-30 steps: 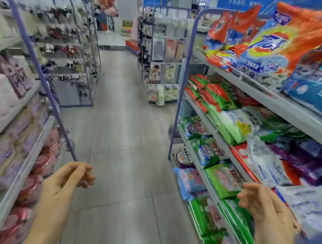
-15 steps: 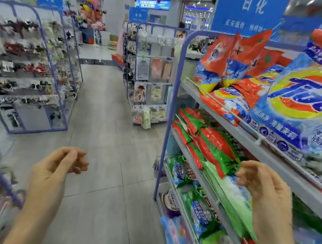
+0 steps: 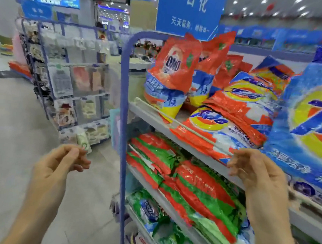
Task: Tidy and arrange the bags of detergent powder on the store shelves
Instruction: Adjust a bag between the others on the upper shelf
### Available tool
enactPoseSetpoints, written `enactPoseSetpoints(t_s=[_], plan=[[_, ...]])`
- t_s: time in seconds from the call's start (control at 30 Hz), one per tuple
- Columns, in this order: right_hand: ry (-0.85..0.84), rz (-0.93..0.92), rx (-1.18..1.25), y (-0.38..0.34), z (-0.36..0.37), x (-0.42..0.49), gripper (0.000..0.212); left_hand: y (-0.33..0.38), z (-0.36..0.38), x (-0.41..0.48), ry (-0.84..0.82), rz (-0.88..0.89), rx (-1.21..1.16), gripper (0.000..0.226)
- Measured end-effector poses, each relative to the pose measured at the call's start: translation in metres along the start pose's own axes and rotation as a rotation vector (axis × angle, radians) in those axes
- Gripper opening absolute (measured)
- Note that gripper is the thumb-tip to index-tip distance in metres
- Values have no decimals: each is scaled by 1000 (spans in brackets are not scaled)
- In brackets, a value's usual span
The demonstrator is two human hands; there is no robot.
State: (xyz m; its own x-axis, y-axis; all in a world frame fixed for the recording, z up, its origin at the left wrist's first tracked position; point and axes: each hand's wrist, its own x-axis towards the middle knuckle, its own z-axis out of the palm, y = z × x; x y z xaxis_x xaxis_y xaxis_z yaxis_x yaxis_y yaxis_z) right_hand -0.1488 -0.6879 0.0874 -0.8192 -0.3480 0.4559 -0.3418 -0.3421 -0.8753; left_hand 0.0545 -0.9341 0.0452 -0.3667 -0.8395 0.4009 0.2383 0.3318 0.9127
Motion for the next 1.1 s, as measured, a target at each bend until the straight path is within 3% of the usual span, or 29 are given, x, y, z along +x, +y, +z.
enactPoseSetpoints(t_s=[0.17,0.3,0.4,0.5,0.53,0.67,0.73,0.8,0.83,0.93,1.0,1.1], plan=[[120,-84,-133,14,76,51,26,-20,19,118,-252,100,-1,30],[145,-152,-311,23,129,114,9,-24,49,183,-453,198,-40,19],[218,-142,-498,36,155,166,45,-30,78,217,-584,242,-69,14],[185,-29,-558,44,162,200,88,-35,113,232,-669,293,-44,34],[177,-16,-534,46,162,208,89,-36,123,238,-681,315,-36,41],[250,53,-255,23,146,221,36,-29,155,256,-693,506,45,48],[226,116,-298,15,133,225,44,-20,172,266,-689,661,102,52],[96,217,-413,16,128,226,63,-13,191,279,-670,735,154,52],[48,246,-459,20,130,225,63,-12,199,286,-658,722,166,51],[124,111,-467,37,148,221,12,-21,215,301,-616,453,137,46],[284,23,-494,43,161,225,21,-29,219,306,-555,313,115,48],[382,-33,-517,37,170,240,40,-30,222,314,-452,270,87,46]])
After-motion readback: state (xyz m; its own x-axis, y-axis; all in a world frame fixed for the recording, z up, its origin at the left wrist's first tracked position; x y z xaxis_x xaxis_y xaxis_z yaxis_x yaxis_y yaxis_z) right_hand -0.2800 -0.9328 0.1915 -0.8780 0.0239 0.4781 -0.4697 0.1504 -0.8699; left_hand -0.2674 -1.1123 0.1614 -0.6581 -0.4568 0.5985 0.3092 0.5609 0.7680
